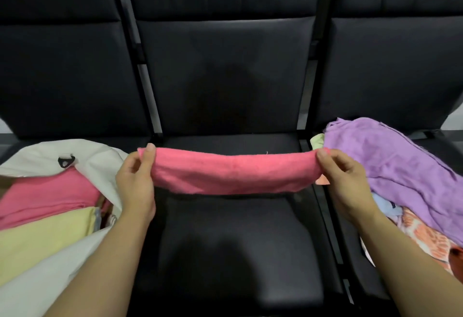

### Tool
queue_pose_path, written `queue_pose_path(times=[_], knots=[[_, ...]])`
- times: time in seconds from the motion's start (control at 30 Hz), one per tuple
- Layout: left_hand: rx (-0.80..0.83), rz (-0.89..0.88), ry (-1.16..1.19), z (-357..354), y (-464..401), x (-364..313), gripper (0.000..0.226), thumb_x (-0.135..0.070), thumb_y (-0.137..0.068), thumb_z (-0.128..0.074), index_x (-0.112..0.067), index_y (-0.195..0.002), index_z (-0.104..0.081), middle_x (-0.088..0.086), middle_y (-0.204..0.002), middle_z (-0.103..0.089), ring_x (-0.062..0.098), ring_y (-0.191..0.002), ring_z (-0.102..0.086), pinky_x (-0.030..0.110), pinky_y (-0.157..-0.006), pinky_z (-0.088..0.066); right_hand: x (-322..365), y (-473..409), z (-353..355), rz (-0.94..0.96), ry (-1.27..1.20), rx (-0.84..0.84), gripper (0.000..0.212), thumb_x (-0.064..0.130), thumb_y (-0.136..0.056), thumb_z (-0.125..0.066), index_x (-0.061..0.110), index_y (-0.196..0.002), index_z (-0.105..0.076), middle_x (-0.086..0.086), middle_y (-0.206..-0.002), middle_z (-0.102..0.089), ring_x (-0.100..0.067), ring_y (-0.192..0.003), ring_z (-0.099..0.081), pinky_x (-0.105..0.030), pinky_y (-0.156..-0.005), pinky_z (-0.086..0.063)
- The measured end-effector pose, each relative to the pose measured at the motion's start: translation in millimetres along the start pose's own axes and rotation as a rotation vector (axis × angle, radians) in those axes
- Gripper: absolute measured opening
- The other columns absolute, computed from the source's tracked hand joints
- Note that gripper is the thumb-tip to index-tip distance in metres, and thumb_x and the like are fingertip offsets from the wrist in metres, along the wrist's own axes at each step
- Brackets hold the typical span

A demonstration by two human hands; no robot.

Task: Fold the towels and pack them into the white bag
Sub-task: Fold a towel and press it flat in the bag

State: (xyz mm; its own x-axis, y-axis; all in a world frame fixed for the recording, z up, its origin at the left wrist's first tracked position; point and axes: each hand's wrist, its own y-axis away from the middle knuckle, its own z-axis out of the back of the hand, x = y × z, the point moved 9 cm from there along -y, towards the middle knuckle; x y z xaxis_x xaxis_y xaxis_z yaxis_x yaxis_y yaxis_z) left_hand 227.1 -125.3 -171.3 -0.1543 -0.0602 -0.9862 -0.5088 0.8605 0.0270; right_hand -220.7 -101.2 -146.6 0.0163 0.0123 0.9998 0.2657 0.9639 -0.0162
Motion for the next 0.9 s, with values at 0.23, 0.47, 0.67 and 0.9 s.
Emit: queue_pose_path(times=[0.23,0.47,0.67,0.9], knots=[[-0.004,-0.132,-0.579,-8,14,-18,0.028,-0.043,-0.099,-0.062,-0.017,-0.11,-0.061,-0.007,-0.102,-0.063,0.011,-0.093,-0.057,0.031,-0.085,-0.043,-20,-2,-15,-0.013,0.165,0.1,0.033,0.023,-0.093,-0.071,0.021,-0.121,-0.054,-0.003,-0.116,-0.069,-0.016,-0.104,-0.068,-0.034,-0.089,-0.054],[0.112,0.182,-0.807,10,8,70,0.035,-0.041,-0.096,-0.064,-0.01,-0.112,-0.062,0.01,-0.114,-0.065,0.031,-0.108,-0.063,0.044,-0.098,-0.05,-107,-8,6,-0.289,0.459,0.016,0.045,0.014,-0.088,-0.076,0.003,-0.124,-0.051,-0.009,-0.098,-0.064,-0.015,-0.075,-0.059,-0.023,-0.066,-0.048],[0.281,0.107,-1.231,-6,17,78,0.035,-0.04,-0.092,-0.069,-0.018,-0.118,-0.065,0.011,-0.133,-0.052,0.033,-0.126,-0.051,0.04,-0.109,-0.041,-104,-13,-3,-0.085,0.761,0.105,0.031,0.019,-0.088,-0.073,0.012,-0.116,-0.061,-0.003,-0.109,-0.062,-0.018,-0.095,-0.06,-0.032,-0.085,-0.046],[0.972,0.341,-1.116,-83,103,128,0.016,-0.03,-0.091,-0.074,-0.022,-0.1,-0.063,-0.011,-0.076,-0.062,0.008,-0.068,-0.057,0.026,-0.068,-0.047,-123,23,-79,0.148,1.093,0.704,0.042,0.04,-0.1,-0.055,0.034,-0.142,-0.054,-0.001,-0.165,-0.026,-0.025,-0.153,-0.017,-0.033,-0.123,-0.01]])
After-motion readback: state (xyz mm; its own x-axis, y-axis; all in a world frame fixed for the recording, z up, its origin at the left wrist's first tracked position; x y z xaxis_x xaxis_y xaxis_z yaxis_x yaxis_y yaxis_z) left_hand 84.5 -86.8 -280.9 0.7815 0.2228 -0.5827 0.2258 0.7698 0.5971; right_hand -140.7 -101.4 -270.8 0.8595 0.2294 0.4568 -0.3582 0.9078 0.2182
